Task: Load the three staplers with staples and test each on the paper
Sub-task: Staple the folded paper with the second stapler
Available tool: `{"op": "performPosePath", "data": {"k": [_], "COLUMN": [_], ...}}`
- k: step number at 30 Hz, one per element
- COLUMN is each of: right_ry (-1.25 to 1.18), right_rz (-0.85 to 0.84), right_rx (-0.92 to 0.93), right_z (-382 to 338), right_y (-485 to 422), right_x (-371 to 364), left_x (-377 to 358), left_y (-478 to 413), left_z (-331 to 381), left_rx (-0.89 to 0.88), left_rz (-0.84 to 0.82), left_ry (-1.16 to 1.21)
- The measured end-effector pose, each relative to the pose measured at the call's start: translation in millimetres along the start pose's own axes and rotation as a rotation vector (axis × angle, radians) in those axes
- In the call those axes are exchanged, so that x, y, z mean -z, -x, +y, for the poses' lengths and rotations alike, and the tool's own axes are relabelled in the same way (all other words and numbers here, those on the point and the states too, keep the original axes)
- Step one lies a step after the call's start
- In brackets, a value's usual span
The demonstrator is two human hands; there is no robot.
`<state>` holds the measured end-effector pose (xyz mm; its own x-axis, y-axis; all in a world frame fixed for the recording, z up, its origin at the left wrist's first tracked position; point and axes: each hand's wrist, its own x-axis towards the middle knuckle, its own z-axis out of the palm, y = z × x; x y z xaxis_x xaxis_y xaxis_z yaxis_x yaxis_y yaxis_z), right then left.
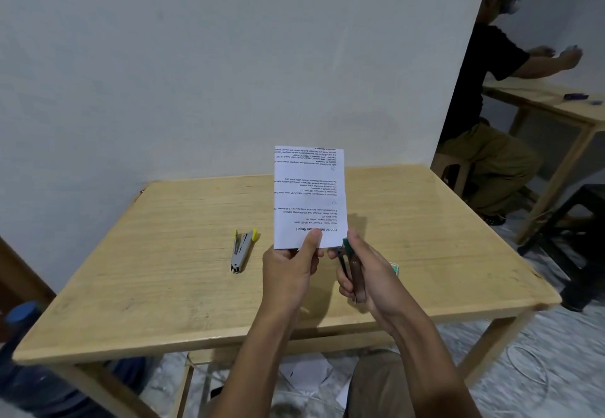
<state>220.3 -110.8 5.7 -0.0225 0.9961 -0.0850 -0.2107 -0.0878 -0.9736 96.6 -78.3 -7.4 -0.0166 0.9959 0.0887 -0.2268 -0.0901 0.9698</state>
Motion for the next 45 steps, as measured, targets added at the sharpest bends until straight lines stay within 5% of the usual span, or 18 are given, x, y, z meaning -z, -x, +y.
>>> {"op": "performPosePath", "data": {"k": [23, 30, 45], "right_ry": [-0.039, -0.063, -0.114], "right_rz": [0.065, 0.02, 0.071], "right_rx": [-0.003, -0.019, 0.032], "right_z": [13.1, 15.4, 13.1], "right_y": [-5.0, -4.2, -2.9], "right_x": [0.1, -3.1, -8.7], "left_x": [5.3, 5.7, 11.6], "left_y": [4.9, 4.4, 5.4], "left_z": [-0.9, -0.1, 0.4], "left_rx": [-0.045, -0.111, -0.03], "left_rz": [-0.003, 0.12, 0.007], "left_ry": [-0.097, -0.147, -0.111]}}
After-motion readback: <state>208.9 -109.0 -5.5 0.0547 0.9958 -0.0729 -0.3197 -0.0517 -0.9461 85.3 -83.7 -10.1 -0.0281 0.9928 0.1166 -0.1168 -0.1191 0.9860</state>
